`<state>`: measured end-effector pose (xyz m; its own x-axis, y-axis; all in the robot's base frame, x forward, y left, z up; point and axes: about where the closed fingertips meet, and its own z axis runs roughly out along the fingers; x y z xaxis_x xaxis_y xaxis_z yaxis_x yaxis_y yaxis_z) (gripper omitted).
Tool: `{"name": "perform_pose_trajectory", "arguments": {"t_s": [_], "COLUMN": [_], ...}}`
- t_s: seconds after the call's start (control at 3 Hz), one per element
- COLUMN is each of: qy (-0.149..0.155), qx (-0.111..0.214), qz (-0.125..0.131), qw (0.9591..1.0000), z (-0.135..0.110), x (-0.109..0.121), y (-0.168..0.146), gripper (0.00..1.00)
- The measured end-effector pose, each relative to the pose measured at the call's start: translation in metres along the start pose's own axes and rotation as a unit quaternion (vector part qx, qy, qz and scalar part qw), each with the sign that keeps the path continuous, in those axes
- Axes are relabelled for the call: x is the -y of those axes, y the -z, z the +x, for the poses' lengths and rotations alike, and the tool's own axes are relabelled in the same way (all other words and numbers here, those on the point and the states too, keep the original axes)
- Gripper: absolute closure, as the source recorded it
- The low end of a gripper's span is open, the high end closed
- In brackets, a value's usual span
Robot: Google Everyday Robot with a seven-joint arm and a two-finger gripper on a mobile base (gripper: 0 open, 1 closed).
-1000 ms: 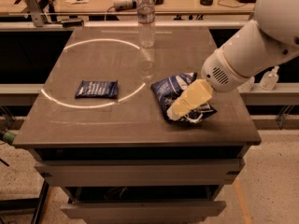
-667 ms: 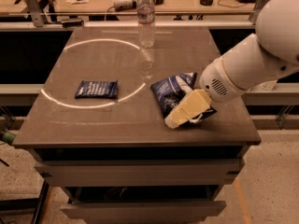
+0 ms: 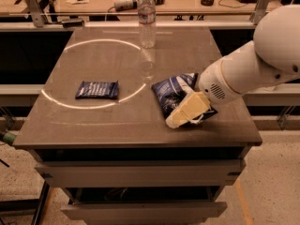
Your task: Pick blue chip bag
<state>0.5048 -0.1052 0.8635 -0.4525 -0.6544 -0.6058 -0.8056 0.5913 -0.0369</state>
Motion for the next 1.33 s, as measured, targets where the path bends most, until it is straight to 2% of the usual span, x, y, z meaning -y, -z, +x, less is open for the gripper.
{"name": "perform_pose_trajectory", "arguments": {"t_s": [0.33, 0.67, 1.33], "qy": [0.013, 0.027, 0.042], "qx": [0.003, 0.005, 0.024], "qz": [0.004, 0.002, 0.001], "qw": [0.9999, 0.9996, 0.9988], "z": [0.000, -0.001, -0.023], "x": [0.009, 0.015, 0.032], "y": [-0.005, -0.010, -0.012], "gripper": [0.13, 0.37, 0.83]}}
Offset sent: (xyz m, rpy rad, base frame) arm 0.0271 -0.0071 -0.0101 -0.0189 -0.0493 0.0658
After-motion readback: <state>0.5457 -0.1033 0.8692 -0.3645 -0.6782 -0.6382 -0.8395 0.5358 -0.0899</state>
